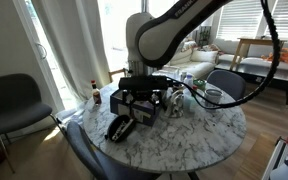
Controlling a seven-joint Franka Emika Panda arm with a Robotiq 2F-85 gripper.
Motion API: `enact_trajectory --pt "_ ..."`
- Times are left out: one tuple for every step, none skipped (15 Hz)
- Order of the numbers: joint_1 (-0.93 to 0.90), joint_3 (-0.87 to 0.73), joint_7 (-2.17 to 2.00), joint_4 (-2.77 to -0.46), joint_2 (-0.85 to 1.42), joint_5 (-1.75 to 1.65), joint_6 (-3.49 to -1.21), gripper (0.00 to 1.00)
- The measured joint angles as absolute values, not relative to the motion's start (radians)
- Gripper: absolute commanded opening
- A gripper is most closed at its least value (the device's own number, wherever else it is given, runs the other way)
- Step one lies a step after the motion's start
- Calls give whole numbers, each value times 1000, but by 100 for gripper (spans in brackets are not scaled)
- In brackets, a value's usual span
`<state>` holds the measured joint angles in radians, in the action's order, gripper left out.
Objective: Pick up the glasses pouch from the table and place it in the shoe box
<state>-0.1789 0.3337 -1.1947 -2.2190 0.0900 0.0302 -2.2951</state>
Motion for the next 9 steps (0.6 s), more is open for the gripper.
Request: enact_trajectory --pt "-186 321 -1205 -2214 125 30 -2323 100" --pt "-195 307 -1218 -2207 158 30 -2353 100" --pt "-204 294 -1232 -2200 190 30 -2383 100" --pt "-214 281 -1245 -2193 220 30 -2417 100" --pt "-224 266 -1259 -2185 248 30 -2450 100" --pt "-236 253 -1272 -2176 273 30 -2479 100" --pt "-248 240 -1283 -2167 297 30 -2506 100" --pt "-262 226 -1293 -2156 318 27 -2530 100" --pt "-276 211 -1302 -2145 338 24 -2546 100"
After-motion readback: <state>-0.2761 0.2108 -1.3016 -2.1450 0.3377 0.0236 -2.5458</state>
